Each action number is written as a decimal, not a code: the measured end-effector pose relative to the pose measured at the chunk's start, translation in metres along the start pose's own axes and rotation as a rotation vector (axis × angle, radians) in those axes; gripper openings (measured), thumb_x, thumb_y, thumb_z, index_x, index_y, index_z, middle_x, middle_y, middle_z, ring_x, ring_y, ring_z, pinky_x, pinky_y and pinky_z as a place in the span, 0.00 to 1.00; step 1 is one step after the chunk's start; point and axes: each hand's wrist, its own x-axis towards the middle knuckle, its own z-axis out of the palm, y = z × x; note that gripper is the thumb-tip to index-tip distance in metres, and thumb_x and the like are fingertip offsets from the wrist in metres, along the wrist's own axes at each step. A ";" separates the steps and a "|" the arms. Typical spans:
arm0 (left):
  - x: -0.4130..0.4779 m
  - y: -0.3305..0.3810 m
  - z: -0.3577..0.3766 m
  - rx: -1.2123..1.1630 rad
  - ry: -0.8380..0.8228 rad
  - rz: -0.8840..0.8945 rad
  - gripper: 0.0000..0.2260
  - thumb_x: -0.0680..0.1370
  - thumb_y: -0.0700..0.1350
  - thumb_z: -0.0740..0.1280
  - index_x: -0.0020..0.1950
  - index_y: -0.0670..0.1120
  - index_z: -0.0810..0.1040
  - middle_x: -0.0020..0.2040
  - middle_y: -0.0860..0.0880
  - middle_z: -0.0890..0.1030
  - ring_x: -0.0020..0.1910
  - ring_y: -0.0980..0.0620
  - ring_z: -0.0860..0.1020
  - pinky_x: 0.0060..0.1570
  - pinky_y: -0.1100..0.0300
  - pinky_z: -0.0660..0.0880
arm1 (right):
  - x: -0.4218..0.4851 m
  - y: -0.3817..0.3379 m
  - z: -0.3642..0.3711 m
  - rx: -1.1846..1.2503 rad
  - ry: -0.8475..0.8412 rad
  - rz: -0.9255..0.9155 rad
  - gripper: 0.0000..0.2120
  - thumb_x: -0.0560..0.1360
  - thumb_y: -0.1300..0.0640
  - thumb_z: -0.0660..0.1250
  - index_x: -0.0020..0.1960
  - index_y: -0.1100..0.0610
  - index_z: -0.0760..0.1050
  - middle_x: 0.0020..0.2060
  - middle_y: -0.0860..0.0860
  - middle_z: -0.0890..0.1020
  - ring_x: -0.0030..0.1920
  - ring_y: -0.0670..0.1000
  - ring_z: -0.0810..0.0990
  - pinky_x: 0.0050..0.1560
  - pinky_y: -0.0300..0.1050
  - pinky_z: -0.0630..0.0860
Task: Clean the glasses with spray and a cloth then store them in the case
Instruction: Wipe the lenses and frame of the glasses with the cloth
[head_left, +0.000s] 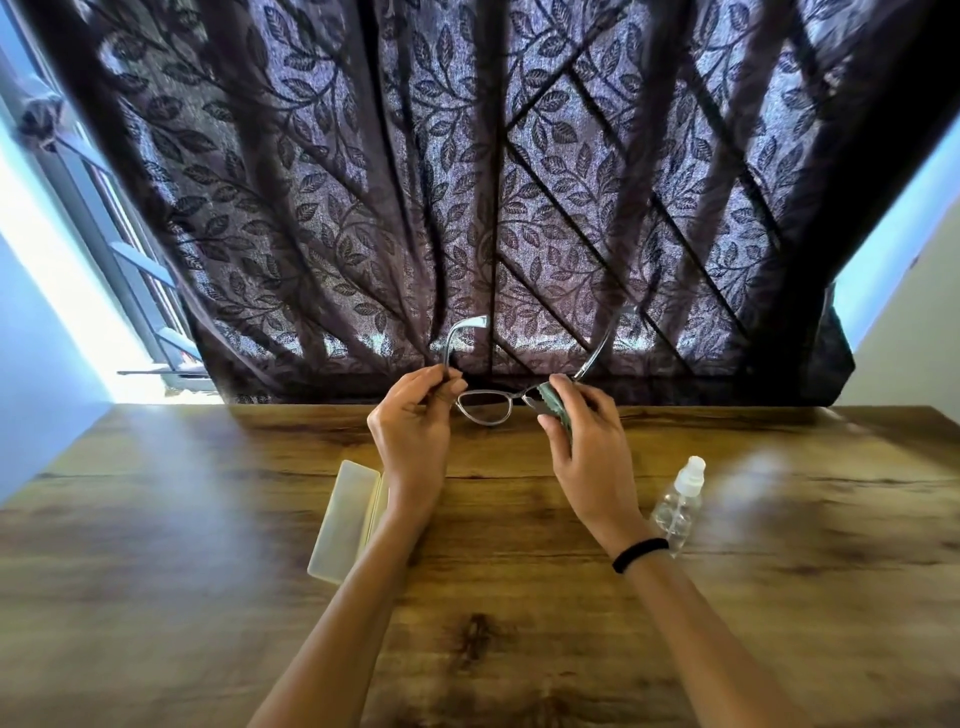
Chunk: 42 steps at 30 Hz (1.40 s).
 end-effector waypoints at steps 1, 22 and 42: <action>0.000 0.000 0.001 -0.004 0.002 -0.001 0.08 0.69 0.35 0.72 0.47 0.40 0.82 0.41 0.50 0.82 0.39 0.63 0.79 0.43 0.66 0.77 | 0.000 -0.001 0.000 0.014 0.003 -0.014 0.19 0.74 0.64 0.66 0.64 0.64 0.71 0.51 0.61 0.80 0.57 0.58 0.77 0.55 0.54 0.77; -0.001 0.000 -0.001 -0.050 0.004 0.008 0.11 0.69 0.35 0.72 0.49 0.45 0.81 0.41 0.54 0.81 0.40 0.62 0.79 0.43 0.64 0.78 | 0.002 0.009 0.006 -0.004 0.085 -0.003 0.22 0.73 0.58 0.69 0.64 0.63 0.71 0.48 0.55 0.83 0.52 0.51 0.80 0.50 0.44 0.79; 0.002 -0.005 -0.001 -0.093 0.014 0.009 0.10 0.69 0.35 0.73 0.48 0.45 0.81 0.41 0.52 0.81 0.40 0.62 0.79 0.43 0.56 0.80 | 0.013 0.015 0.002 -0.103 -0.118 -0.135 0.27 0.79 0.62 0.57 0.75 0.60 0.50 0.70 0.52 0.68 0.71 0.48 0.63 0.69 0.41 0.64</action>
